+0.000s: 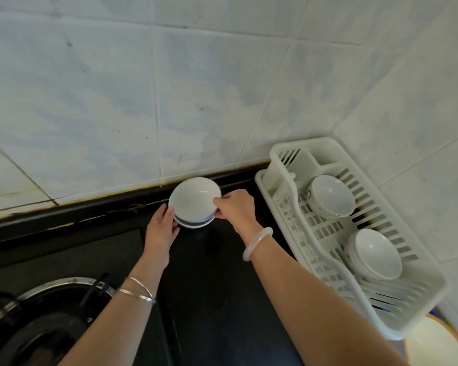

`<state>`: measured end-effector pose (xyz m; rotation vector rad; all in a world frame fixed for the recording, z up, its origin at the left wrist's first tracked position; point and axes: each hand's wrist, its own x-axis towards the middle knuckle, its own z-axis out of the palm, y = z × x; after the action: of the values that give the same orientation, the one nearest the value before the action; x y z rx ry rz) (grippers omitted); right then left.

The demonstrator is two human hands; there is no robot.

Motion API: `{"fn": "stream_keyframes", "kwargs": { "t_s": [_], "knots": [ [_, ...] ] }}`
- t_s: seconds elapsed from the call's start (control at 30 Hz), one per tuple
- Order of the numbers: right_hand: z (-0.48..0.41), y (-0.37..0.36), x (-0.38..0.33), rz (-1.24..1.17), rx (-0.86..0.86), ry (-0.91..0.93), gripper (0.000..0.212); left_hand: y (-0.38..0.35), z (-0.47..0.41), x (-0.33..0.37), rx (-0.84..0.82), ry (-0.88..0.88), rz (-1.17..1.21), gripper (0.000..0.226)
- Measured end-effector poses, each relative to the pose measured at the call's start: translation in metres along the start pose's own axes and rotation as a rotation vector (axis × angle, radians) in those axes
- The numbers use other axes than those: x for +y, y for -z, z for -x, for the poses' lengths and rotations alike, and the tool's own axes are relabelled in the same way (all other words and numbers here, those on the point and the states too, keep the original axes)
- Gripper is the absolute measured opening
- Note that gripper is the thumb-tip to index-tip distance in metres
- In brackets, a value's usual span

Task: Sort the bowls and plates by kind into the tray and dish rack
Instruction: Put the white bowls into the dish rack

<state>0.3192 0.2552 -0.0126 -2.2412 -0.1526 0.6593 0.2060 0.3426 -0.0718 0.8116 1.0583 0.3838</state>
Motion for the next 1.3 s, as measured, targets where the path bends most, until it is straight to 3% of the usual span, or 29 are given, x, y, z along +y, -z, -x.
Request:
{"fn": "stream_keyframes", "kwargs": {
  "t_s": [0.27, 0.33, 0.5, 0.6, 0.87, 1.13, 1.3],
  "knots": [
    [-0.003, 0.0, 0.004, 0.09, -0.054, -0.013, 0.012, -0.002, -0.01, 0.002, 0.015, 0.026, -0.048, 0.043],
    [-0.005, -0.001, 0.004, 0.1, -0.091, -0.039, 0.021, -0.002, -0.011, 0.004, 0.011, 0.045, -0.039, 0.04],
    [-0.007, -0.001, 0.006, -0.208, -0.332, -0.199, 0.058, -0.001, -0.008, 0.011, -0.035, 0.073, 0.0, 0.034],
    [-0.004, 0.002, 0.01, -0.265, -0.375, -0.168, 0.056, -0.001, -0.004, 0.014, -0.064, 0.084, -0.007, 0.033],
    [0.021, 0.057, 0.014, -0.411, -0.243, -0.08, 0.054, -0.03, 0.029, 0.039, -0.242, 0.036, -0.1, 0.024],
    [0.057, 0.169, 0.031, -0.562, -0.011, -0.065, 0.055, -0.126, 0.082, 0.055, -0.533, 0.012, -0.278, 0.026],
    [0.069, 0.215, 0.065, -0.713, 0.12, -0.161, 0.055, -0.193, 0.108, 0.041, -0.655, 0.055, -0.456, 0.037]
  ]
}}
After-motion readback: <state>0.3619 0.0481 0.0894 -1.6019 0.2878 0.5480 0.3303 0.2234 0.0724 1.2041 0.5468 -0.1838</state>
